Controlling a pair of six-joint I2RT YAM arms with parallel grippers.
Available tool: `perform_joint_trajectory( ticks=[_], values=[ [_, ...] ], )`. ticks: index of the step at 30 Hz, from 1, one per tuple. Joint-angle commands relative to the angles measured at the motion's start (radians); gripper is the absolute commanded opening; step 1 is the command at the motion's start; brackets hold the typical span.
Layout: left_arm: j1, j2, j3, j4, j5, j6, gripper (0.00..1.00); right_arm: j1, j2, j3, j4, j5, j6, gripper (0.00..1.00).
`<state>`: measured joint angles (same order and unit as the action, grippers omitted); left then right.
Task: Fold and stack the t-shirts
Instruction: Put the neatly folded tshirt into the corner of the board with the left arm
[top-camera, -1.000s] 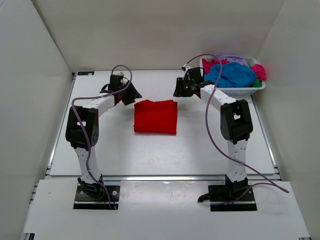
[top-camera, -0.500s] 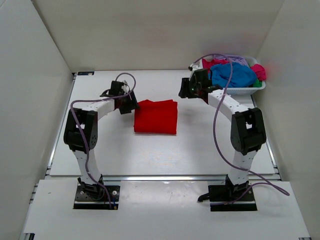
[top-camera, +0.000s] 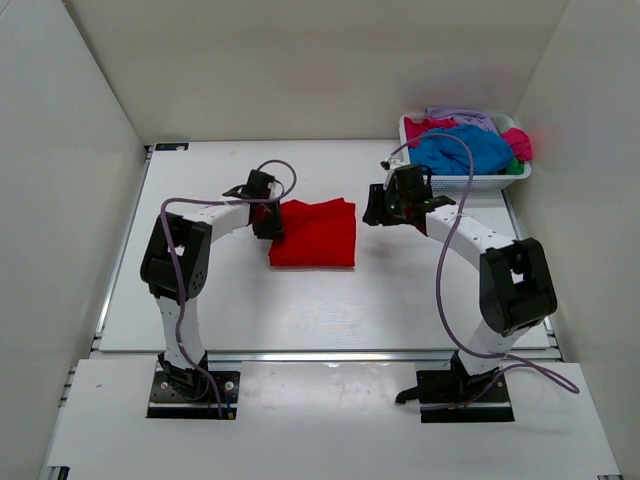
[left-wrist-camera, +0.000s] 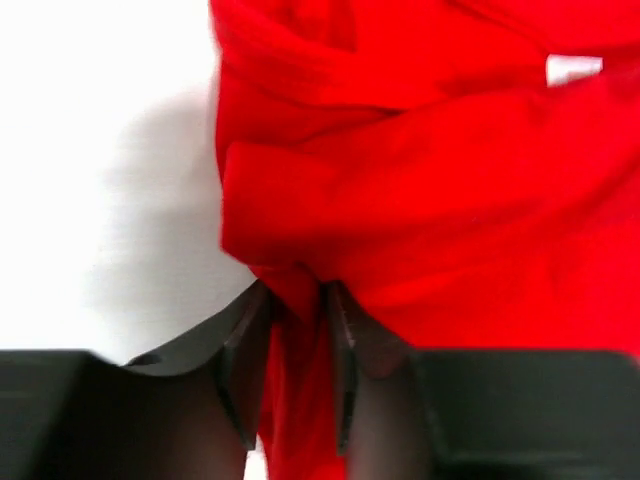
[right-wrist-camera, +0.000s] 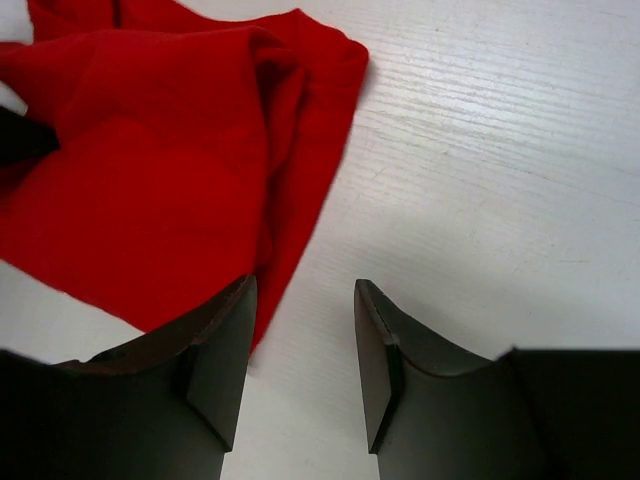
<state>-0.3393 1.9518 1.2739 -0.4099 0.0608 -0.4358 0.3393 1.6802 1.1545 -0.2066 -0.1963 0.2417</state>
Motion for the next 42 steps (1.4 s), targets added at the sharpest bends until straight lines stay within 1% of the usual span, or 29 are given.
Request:
perform_joint_trajectory(
  ticks=[1, 2, 3, 4, 5, 8, 13, 17, 18, 20, 21, 22, 23, 24, 26, 27, 28, 32, 36, 38, 39, 40, 42],
  values=[
    [-0.035, 0.067, 0.119, -0.139, -0.143, 0.069, 0.25, -0.016, -0.077, -0.021, 0.044, -0.021, 0.007, 0.41],
    [-0.038, 0.084, 0.161, -0.156, -0.188, 0.089, 0.11, -0.020, -0.089, -0.030, 0.045, -0.028, 0.008, 0.41],
    [-0.038, 0.107, 0.198, -0.182, -0.209, 0.098, 0.03, -0.028, -0.089, -0.033, 0.046, -0.032, 0.010, 0.42],
    [-0.027, 0.111, 0.212, -0.202, -0.242, 0.117, 0.00, -0.028, -0.109, -0.035, 0.047, -0.043, 0.016, 0.41],
    [-0.026, 0.130, 0.240, -0.214, -0.266, 0.123, 0.00, -0.048, -0.112, -0.041, 0.046, -0.049, 0.016, 0.41],
    [0.020, 0.164, 0.297, -0.248, -0.340, 0.151, 0.00, -0.054, -0.135, -0.032, 0.030, -0.058, 0.007, 0.40],
    [0.150, 0.234, 0.401, -0.302, -0.412, 0.158, 0.00, -0.072, -0.184, -0.009, -0.002, -0.061, -0.018, 0.39],
    [0.223, 0.360, 0.629, -0.409, -0.501, 0.193, 0.00, -0.094, -0.234, -0.015, -0.005, -0.091, 0.005, 0.38],
    [0.224, 0.410, 0.716, -0.429, -0.519, 0.197, 0.00, -0.097, -0.244, -0.015, 0.006, -0.091, 0.022, 0.39],
    [0.272, 0.534, 0.944, -0.528, -0.523, 0.195, 0.00, -0.098, -0.267, -0.029, 0.010, -0.097, 0.036, 0.38],
    [0.299, 0.573, 1.019, -0.567, -0.510, 0.197, 0.00, -0.098, -0.273, -0.033, 0.012, -0.101, 0.041, 0.38],
    [0.307, 0.669, 1.208, -0.645, -0.498, 0.190, 0.00, -0.102, -0.284, -0.036, 0.015, -0.097, 0.041, 0.38],
    [0.330, 0.787, 1.450, -0.747, -0.498, 0.195, 0.00, -0.105, -0.289, -0.044, 0.013, -0.107, 0.048, 0.38],
    [0.374, 0.812, 1.508, -0.768, -0.475, 0.178, 0.00, -0.105, -0.295, -0.045, 0.018, -0.107, 0.056, 0.38],
    [0.431, 0.818, 1.486, -0.716, -0.417, 0.143, 0.00, -0.102, -0.300, -0.052, 0.012, -0.104, 0.054, 0.38],
    [0.444, 0.832, 1.504, -0.711, -0.408, 0.134, 0.00, -0.106, -0.301, -0.050, 0.012, -0.101, 0.051, 0.37],
    [0.459, 0.858, 1.554, -0.710, -0.406, 0.135, 0.00, -0.102, -0.292, -0.036, 0.003, -0.094, 0.053, 0.38],
    [0.488, 0.861, 1.536, -0.629, -0.435, 0.141, 0.00, -0.089, -0.281, 0.000, -0.039, -0.065, 0.024, 0.38],
    [0.522, 0.897, 1.564, -0.586, -0.414, 0.157, 0.02, -0.074, -0.261, 0.031, -0.056, -0.061, 0.022, 0.38],
    [0.548, 0.898, 1.556, -0.552, -0.400, 0.166, 0.08, -0.074, -0.245, 0.054, -0.074, -0.043, 0.010, 0.39],
    [0.549, 0.892, 1.547, -0.526, -0.394, 0.176, 0.12, -0.063, -0.237, 0.068, -0.086, -0.042, 0.002, 0.38],
    [0.559, 0.889, 1.542, -0.508, -0.389, 0.180, 0.14, -0.063, -0.234, 0.076, -0.092, -0.041, 0.005, 0.38],
    [0.568, 0.882, 1.526, -0.466, -0.392, 0.192, 0.20, -0.046, -0.215, 0.094, -0.114, -0.034, -0.004, 0.39]
  ],
)
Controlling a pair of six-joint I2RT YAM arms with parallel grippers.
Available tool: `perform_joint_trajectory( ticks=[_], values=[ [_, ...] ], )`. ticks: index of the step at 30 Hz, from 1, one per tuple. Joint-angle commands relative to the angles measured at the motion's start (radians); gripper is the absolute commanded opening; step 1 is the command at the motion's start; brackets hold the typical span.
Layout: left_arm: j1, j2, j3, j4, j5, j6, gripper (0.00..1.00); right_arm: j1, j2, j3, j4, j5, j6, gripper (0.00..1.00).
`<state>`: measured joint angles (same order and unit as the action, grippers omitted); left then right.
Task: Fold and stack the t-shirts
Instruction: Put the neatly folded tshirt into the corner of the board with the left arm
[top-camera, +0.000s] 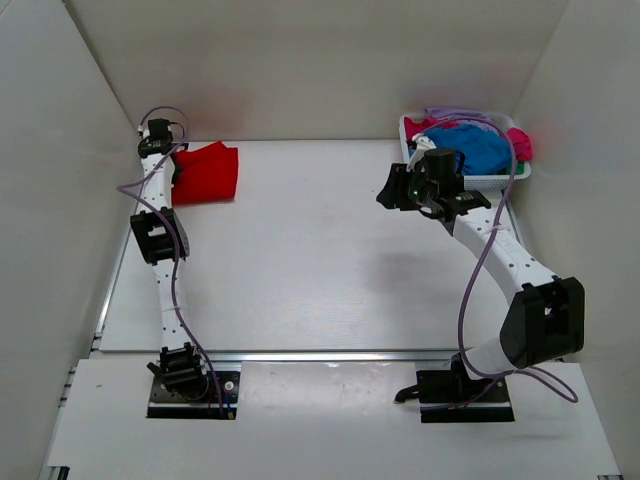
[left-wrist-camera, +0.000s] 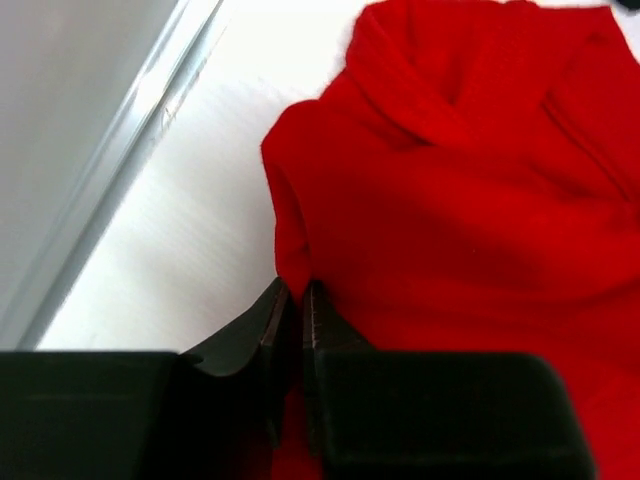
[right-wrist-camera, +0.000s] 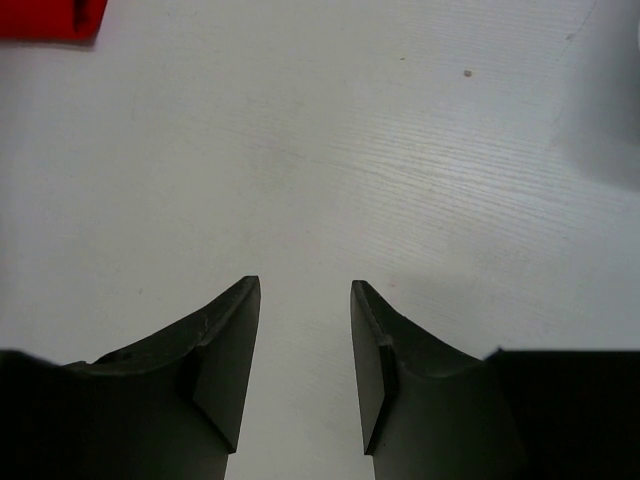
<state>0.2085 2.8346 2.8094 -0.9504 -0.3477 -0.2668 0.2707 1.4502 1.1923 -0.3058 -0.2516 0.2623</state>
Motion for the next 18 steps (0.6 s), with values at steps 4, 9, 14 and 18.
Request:
perform_joint_trajectory(
  ticks=[4, 9, 14, 18],
  values=[
    [0.041, -0.014, -0.033, 0.143, 0.048, -0.009, 0.19, 0.058, 0.032, 0.093, -0.049, 0.055, -0.035, 0.39],
    [0.057, -0.006, -0.033, 0.147, 0.065, -0.048, 0.19, 0.082, 0.045, 0.110, -0.082, 0.097, -0.047, 0.40],
    [0.098, 0.023, 0.030, 0.124, 0.149, -0.103, 0.59, 0.098, 0.039, 0.109, -0.108, 0.121, -0.040, 0.43],
    [0.077, -0.013, 0.032, 0.087, 0.130, -0.042, 0.81, 0.108, 0.032, 0.112, -0.116, 0.169, -0.028, 0.99]
  ],
)
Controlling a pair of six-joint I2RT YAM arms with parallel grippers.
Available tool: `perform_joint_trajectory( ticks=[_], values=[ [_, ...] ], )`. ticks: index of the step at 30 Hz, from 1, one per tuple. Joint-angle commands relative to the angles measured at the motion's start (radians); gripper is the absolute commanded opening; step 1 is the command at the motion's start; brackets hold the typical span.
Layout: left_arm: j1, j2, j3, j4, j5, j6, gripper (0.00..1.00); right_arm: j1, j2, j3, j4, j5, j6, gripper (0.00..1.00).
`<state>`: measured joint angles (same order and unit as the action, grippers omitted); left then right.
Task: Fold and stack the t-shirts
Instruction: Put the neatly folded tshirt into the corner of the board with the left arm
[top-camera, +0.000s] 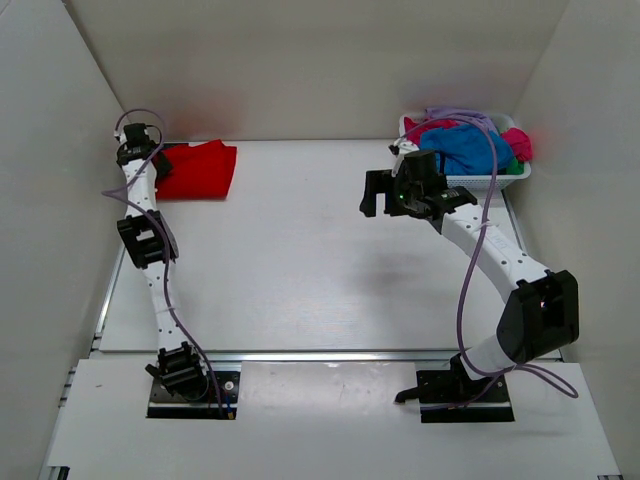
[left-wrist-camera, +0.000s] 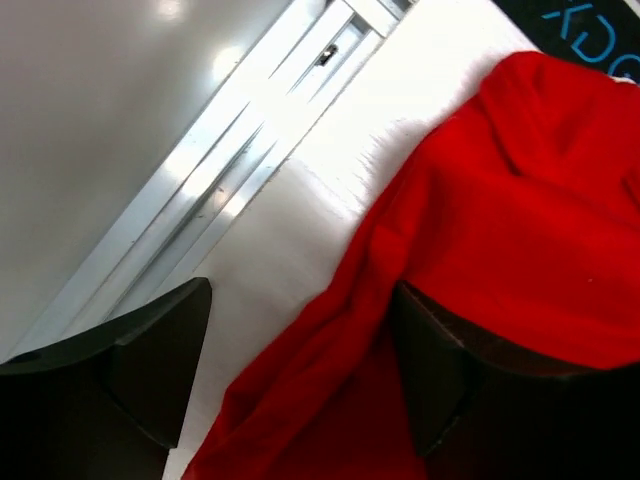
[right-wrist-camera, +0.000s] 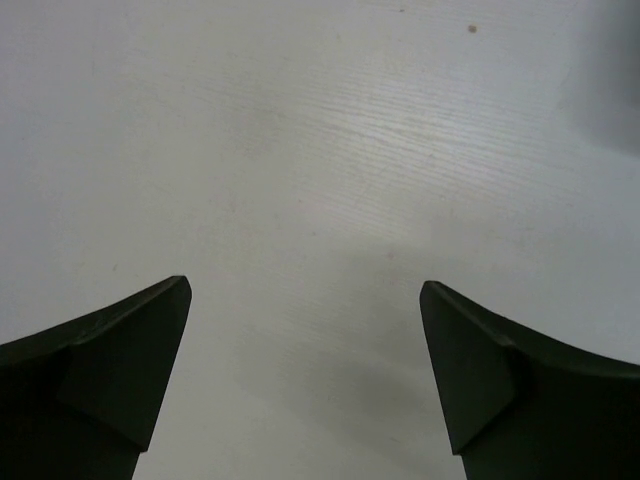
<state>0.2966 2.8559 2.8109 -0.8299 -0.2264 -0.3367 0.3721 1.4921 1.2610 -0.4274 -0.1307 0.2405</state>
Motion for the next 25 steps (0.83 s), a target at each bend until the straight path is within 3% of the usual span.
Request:
perform_joint_trajectory(
  ticks=[1, 7, 10, 13, 16, 23, 25],
  values=[
    [-0.017, -0.064, 0.025, -0.040, -0.011, 0.036, 0.84, -0.005, -0.022, 0.043, 0.007, 0.051, 0.005, 0.99],
    [-0.062, -0.274, 0.024, -0.152, 0.039, 0.061, 0.88, -0.091, -0.046, 0.023, -0.063, 0.034, -0.027, 0.99],
    [-0.048, -0.440, -0.121, -0.225, 0.080, 0.058, 0.89, -0.123, -0.035, 0.047, -0.148, 0.080, -0.018, 0.99],
    [-0.039, -0.634, -0.319, -0.276, 0.171, 0.080, 0.89, -0.163, -0.059, 0.002, -0.160, 0.048, -0.030, 0.99],
    [-0.089, -0.918, -0.685, -0.255, 0.176, 0.137, 0.90, -0.183, -0.133, -0.105, -0.125, 0.028, -0.041, 1.00],
    [-0.151, -1.498, -1.347, -0.034, 0.144, 0.163, 0.96, -0.237, -0.240, -0.212, -0.123, -0.081, -0.047, 0.99],
    [-0.180, -1.668, -1.541, 0.023, 0.093, 0.143, 0.99, -0.198, -0.274, -0.215, -0.146, 0.036, -0.060, 0.99]
  ],
)
